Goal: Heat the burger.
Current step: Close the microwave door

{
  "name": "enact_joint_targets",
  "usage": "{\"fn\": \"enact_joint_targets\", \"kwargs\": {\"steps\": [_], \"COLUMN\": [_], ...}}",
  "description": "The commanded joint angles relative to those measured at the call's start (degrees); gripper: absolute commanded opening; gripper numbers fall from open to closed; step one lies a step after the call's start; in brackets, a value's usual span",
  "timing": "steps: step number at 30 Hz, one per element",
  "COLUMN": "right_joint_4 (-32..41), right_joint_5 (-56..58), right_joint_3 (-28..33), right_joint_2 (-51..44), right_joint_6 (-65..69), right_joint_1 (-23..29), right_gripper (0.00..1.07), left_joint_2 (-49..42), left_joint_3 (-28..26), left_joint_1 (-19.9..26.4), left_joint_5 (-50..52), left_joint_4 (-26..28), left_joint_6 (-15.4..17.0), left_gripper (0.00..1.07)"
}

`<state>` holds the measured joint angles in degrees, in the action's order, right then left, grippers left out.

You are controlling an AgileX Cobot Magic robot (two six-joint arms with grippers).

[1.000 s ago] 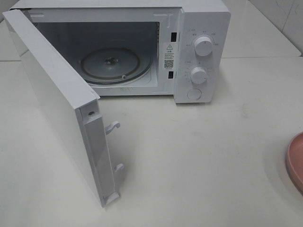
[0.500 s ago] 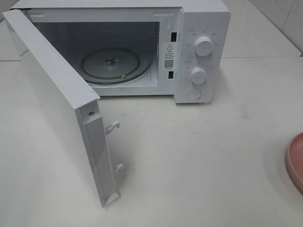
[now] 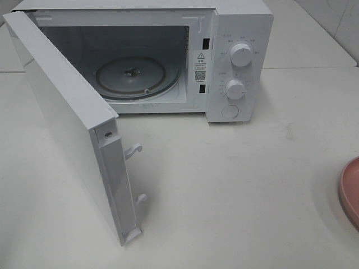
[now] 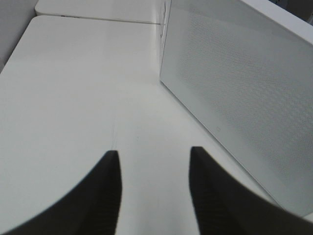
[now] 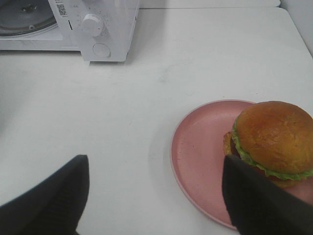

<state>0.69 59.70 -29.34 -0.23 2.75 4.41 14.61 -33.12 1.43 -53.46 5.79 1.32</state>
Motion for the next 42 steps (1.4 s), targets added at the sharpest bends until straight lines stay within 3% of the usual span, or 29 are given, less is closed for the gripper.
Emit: {"fn": "enact_joint_targets", "kwargs": {"steps": [1,2,3,11,12,14,16,22,31,34,42], "right_joint_4": [0.29,0.29,0.29,0.29,0.29,0.29,0.29,0.29,0.29,0.29,0.29], "right_joint_5": [-0.34,-0.34,-0.34,-0.34,-0.34,-0.34,-0.34,-0.34,-0.34,-0.34,-0.34], "right_joint_3": [-0.06,-0.06,-0.06,-0.06,-0.06,-0.06,-0.06,-0.06,-0.06,-0.06,-0.06], "right_joint_2": [-1.55,-1.55,-1.55,-1.55,-1.55,-1.55,-1.55,-1.55,-1.55,-1.55,-1.55], "right_joint_6": [-0.69,-0.69,-0.69,-0.69,-0.69,-0.69,-0.69,-0.69,-0.69,-0.69,-0.69], "right_joint_1": [-0.34,-0.34,-0.34,-0.34,-0.34,-0.34,-0.34,-0.34,-0.34,-0.34,-0.34], "right_gripper": [0.7,0.7,0.7,0.7,0.7,0.7,0.7,0.69,0.69,0.69,0.69], "left_joint_2": [3.72,3.72,6.13,14.21,16.16,17.3,21.89,29.62,40.62,48.82,59.93], "left_joint_3": [-0.4,-0.4,-0.4,3.95,6.36,7.79,12.55,17.25,19.19,19.19,18.11], "left_joint_1": [0.17,0.17,0.17,0.17,0.17,0.17,0.17,0.17,-1.26,-4.07,-9.4], "left_joint_5": [4.24,4.24,6.13,21.49,28.59,31.51,44.18,62.22,76.72,86.8,94.82], "left_joint_4": [0.29,0.29,0.29,0.23,0.23,0.29,0.34,0.06,-4.58,-11.34,-12.43], "left_joint_6": [0.17,0.17,0.17,0.0,0.0,0.0,0.0,0.06,0.29,0.4,2.46], "left_gripper": [0.09,0.09,0.0,0.0,0.0,0.0,0.0,0.0,0.0,0.0,0.0]}}
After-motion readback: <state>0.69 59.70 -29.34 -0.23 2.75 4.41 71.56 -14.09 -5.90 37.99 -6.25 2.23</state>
